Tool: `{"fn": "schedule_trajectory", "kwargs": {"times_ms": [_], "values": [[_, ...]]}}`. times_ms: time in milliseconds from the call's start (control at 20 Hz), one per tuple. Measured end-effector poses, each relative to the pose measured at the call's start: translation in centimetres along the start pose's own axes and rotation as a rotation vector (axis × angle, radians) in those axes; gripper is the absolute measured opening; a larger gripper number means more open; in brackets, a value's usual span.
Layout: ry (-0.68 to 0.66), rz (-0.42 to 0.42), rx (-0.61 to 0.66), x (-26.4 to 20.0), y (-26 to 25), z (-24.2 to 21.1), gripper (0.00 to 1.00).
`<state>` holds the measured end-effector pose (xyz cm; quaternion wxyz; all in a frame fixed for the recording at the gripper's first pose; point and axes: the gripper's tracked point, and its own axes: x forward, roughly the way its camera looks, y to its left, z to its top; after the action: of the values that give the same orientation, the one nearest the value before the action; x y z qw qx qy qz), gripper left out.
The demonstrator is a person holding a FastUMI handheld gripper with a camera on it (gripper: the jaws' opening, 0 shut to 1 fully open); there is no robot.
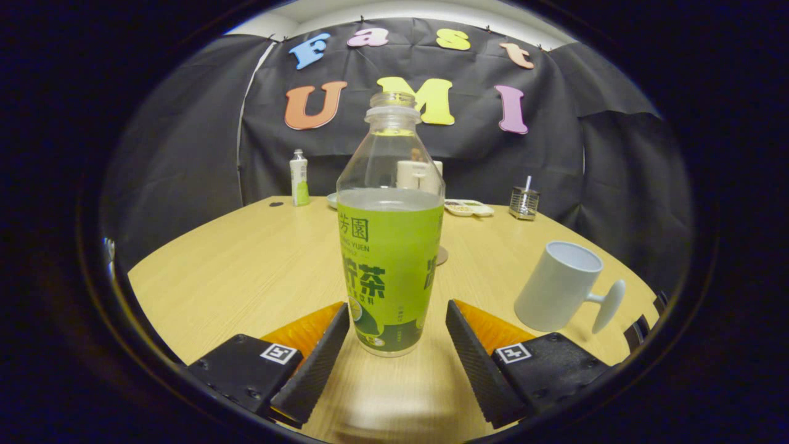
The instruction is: Take the bottle from table, then pour the juice into the cup, finally place the bottle on the coaster
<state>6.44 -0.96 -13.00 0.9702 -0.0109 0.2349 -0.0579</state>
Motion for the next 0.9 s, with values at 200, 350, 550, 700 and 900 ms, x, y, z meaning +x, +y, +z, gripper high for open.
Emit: {"fn": "schedule_trajectory", "kwargs": {"times_ms": [200,350,550,700,900], "values": [[0.046,-0.008,0.005,0.28,0.02,-0.29,0.98],[0.059,-0.002,0.001,0.28,0.30,-0.20,0.93],[0.073,0.005,0.013,0.36,0.44,-0.15,0.82],[0.071,0.013,0.042,0.17,0.49,-0.18,0.81],[0.066,0.012,0.094,0.05,0.45,0.21,0.77]]}}
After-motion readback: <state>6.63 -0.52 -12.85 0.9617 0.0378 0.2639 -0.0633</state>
